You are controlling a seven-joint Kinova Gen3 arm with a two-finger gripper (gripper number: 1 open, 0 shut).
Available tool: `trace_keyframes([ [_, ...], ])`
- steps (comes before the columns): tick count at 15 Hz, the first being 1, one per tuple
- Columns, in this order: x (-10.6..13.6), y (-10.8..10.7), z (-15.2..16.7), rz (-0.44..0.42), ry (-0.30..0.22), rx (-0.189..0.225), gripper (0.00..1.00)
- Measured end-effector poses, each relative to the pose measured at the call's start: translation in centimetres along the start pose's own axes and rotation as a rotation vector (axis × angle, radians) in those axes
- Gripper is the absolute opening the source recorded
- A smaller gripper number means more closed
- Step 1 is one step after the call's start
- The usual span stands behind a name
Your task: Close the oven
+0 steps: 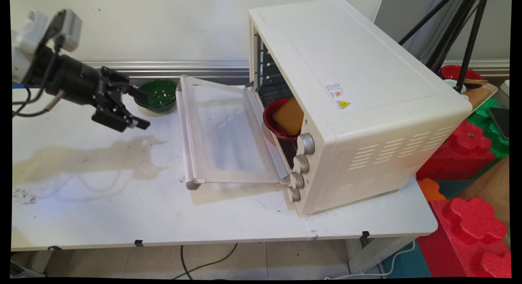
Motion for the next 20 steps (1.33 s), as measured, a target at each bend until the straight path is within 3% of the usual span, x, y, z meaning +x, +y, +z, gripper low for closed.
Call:
trace_keyframes([
  [14, -1.4, -0.5, 7.9, 0.027, -0.169, 0.007, 1.00],
  [20, -2.4, -1.2, 10.2, 0.039, -0.209, 0.022, 1.00],
])
